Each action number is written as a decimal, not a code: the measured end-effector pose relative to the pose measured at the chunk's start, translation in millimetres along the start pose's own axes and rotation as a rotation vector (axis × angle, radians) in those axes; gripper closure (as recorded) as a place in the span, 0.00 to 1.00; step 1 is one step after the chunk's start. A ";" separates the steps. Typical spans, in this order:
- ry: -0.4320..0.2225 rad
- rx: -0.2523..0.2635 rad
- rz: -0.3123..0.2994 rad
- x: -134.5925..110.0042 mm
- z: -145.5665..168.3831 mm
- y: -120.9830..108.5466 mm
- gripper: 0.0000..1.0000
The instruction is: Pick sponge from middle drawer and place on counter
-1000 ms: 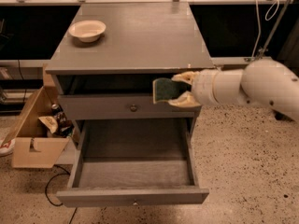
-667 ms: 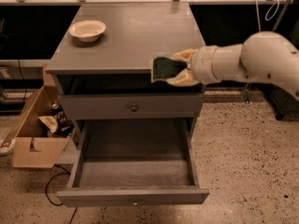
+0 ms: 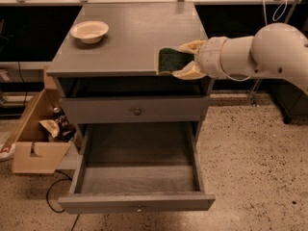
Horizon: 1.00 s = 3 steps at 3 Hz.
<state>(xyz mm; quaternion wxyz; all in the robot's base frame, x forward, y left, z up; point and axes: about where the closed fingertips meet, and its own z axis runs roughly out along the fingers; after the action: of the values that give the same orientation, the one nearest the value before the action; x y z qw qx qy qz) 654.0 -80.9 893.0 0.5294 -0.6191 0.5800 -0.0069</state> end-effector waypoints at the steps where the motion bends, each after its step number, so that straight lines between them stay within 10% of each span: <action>1: -0.010 0.053 0.024 3.9 6.6 -14.2 1.00; 3: 0.085 0.192 0.072 33.3 47.7 -110.8 1.00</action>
Offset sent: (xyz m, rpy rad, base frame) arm 0.1277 -0.0170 0.0379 0.0383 -0.1010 -0.2616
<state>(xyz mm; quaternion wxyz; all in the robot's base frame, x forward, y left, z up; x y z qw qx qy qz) 773.4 -100.1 925.5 0.5611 -0.5437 0.6203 -0.0695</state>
